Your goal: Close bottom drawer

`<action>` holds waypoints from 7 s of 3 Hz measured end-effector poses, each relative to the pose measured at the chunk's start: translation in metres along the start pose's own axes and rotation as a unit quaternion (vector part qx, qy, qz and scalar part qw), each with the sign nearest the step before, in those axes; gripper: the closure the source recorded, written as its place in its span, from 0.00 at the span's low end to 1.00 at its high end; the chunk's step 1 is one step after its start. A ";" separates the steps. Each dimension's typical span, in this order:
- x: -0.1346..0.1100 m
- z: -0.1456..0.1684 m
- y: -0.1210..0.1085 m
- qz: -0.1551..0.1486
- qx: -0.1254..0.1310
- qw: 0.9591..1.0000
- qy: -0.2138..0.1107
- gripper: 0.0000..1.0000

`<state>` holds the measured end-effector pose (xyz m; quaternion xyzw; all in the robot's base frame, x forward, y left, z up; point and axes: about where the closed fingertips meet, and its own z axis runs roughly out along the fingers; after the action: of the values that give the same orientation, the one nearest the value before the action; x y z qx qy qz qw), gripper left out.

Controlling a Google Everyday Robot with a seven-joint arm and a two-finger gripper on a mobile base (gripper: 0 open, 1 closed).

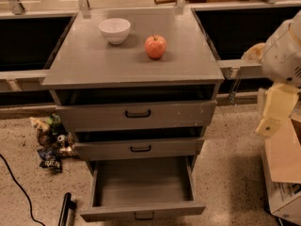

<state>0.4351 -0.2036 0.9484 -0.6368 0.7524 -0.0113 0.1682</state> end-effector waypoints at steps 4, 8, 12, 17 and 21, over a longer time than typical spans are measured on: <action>-0.008 0.132 0.067 -0.066 -0.060 0.995 -0.050 0.00; -0.013 0.384 0.164 -0.094 -0.215 0.961 -0.145 0.00; 0.015 0.519 0.180 -0.111 -0.227 0.930 -0.268 0.00; 0.036 0.619 0.220 -0.083 -0.257 0.897 -0.350 0.89; 0.133 0.730 0.208 -0.053 -0.206 0.928 -0.306 1.00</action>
Offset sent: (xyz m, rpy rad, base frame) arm -0.0413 0.0643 -0.1973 0.1542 0.1419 0.2015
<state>0.4139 -0.1481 0.1799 -0.6688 0.6152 0.3307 0.2548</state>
